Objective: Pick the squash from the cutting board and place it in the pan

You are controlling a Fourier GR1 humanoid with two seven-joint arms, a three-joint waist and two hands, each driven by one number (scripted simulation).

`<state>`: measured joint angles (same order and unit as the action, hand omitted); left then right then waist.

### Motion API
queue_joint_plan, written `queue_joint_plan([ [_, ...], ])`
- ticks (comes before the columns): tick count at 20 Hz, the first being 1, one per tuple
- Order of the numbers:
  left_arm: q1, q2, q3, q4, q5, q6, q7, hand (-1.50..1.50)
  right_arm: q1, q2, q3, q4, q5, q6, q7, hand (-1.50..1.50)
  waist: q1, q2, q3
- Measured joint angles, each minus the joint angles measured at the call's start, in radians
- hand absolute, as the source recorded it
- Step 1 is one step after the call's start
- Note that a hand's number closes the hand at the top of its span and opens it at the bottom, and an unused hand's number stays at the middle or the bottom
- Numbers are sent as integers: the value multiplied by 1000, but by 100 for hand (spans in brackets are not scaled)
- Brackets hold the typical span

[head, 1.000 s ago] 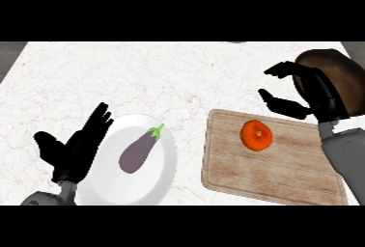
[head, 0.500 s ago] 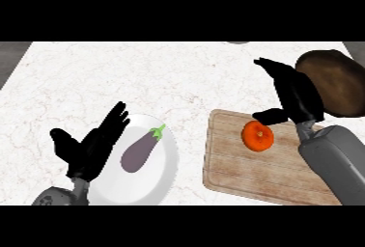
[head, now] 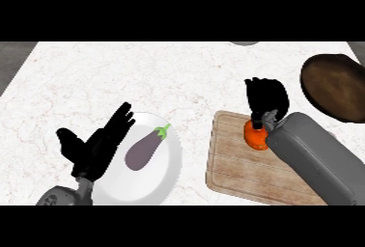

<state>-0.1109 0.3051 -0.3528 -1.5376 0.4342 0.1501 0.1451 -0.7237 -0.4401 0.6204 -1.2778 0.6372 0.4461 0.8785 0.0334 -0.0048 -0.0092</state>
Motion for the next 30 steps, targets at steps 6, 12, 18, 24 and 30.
queue_joint_plan([
  [6,-1,-2,7,4,0,-4,1,0,-75,145,-1,143,-74,186,101,-150,-3,0,2],
  [12,-1,5,22,-9,2,-7,9,0,-112,284,-21,272,-89,219,182,-150,-17,-2,5],
  [18,8,-1,36,8,1,-20,-1,0,-121,346,-25,349,-40,227,220,-150,-29,0,7],
  [24,7,-17,40,13,-7,-12,-3,0,-119,349,0,381,30,263,228,-150,-40,-2,7],
  [30,21,-9,56,-2,-10,-24,6,0,-76,317,-20,326,76,308,224,-150,-45,-3,8],
])
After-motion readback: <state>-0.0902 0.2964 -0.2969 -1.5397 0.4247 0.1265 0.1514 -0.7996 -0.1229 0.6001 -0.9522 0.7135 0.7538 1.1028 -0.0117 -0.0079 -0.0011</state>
